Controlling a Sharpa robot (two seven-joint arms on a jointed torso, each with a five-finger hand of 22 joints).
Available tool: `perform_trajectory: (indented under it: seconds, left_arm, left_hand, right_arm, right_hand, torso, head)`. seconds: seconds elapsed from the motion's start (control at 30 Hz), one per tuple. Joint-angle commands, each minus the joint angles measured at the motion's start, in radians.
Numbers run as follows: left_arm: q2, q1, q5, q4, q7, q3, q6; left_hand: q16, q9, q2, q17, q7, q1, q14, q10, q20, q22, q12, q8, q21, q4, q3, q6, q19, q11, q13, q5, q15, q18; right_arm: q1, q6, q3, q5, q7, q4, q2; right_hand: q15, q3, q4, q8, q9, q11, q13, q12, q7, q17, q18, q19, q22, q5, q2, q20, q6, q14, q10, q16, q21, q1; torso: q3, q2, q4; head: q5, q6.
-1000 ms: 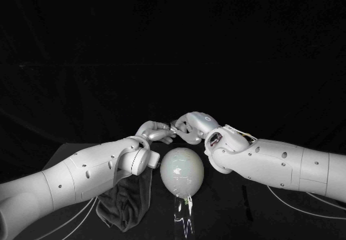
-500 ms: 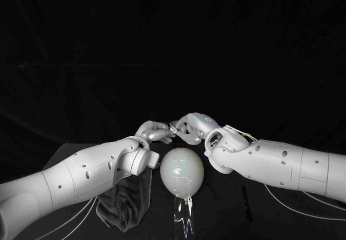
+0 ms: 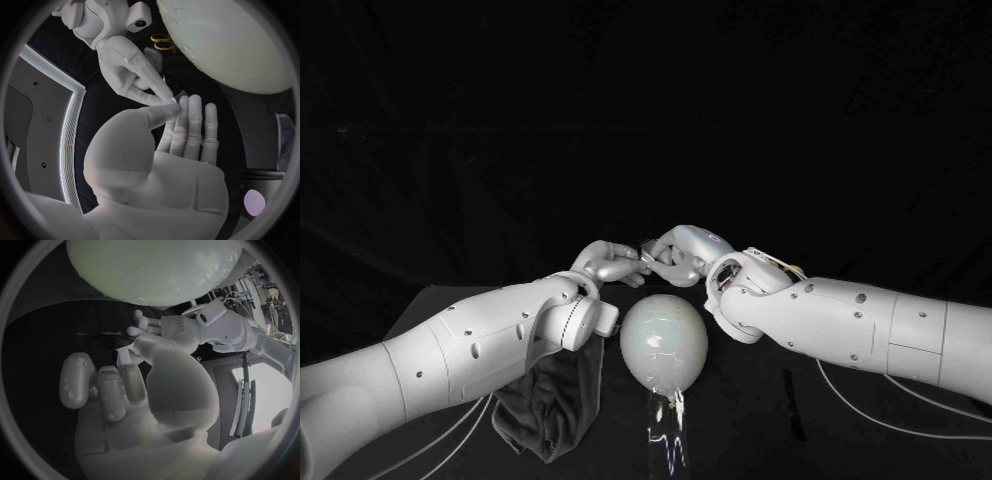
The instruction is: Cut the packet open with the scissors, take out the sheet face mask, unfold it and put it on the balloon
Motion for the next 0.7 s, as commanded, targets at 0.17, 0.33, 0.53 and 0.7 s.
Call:
perform_trajectory:
  seconds: [0.17,0.33,0.53,0.7]
  left_arm:
    - [0.003,0.002,-0.025,0.008,0.012,0.001,0.028]
    - [0.003,0.002,-0.027,0.008,0.011,0.001,0.03]
    - [0.004,0.002,-0.028,0.008,0.011,0.001,0.032]
    - [0.004,0.002,-0.028,0.007,0.011,0.001,0.032]
  left_hand:
    - [-0.002,0.117,0.001,-0.001,0.004,-0.007,-0.003,-0.002,-0.001,0.002,-0.003,0.024,0.005,-0.001,0.005,0.004,-0.007,-0.004,-0.001,-0.001,0.0,0.007]
    - [-0.002,0.118,0.001,-0.001,0.004,-0.007,-0.003,-0.002,-0.001,0.003,-0.003,0.024,0.006,-0.002,0.006,0.004,-0.007,-0.004,-0.001,-0.001,-0.001,0.007]
    - [-0.001,0.119,0.001,-0.001,0.004,-0.007,-0.002,-0.002,-0.001,0.003,-0.002,0.025,0.007,-0.002,0.007,0.004,-0.008,-0.004,-0.001,-0.001,-0.001,0.007]
    - [-0.001,0.12,0.001,-0.001,0.004,-0.007,-0.002,-0.001,-0.001,0.004,-0.002,0.025,0.007,-0.003,0.008,0.004,-0.008,-0.004,-0.001,-0.001,-0.001,0.007]
  right_arm:
    - [0.0,0.014,0.0,0.052,0.013,-0.01,0.006]
    - [0.0,0.024,0.0,0.066,0.025,-0.008,0.006]
    - [0.0,0.033,0.0,0.074,0.038,-0.003,0.006]
    - [0.0,0.027,0.0,0.077,0.048,-0.002,0.004]
  right_hand:
    - [0.005,0.002,0.015,-0.007,-0.004,0.004,0.177,-0.004,0.003,0.263,-0.011,-0.002,0.097,-0.004,0.008,0.009,0.006,0.104,0.028,0.004,-0.007,-0.01]
    - [0.0,0.014,0.018,0.007,-0.001,-0.004,0.18,0.002,-0.008,0.263,-0.011,0.0,0.101,-0.004,0.032,0.008,0.041,0.104,0.031,0.004,-0.002,0.002]
    - [-0.021,0.021,0.005,0.047,0.013,-0.03,0.187,0.014,-0.039,0.263,-0.013,0.008,0.109,-0.005,0.053,-0.008,0.114,0.104,0.039,0.004,0.009,0.026]
    - [-0.04,0.023,-0.015,0.086,0.032,-0.053,0.194,0.023,-0.065,0.263,-0.017,0.017,0.118,-0.006,0.059,-0.025,0.164,0.104,0.048,0.004,0.021,0.047]
  torso:
    - [-0.0001,0.0,0.0]
    - [0.0001,0.0,-0.0003]
    - [0.0,0.0,-0.0006]
    - [0.0,0.0,-0.0005]
  head:
    - [-0.001,-0.001]
    - [-0.001,-0.002]
    - [-0.002,-0.003]
    - [-0.003,-0.003]
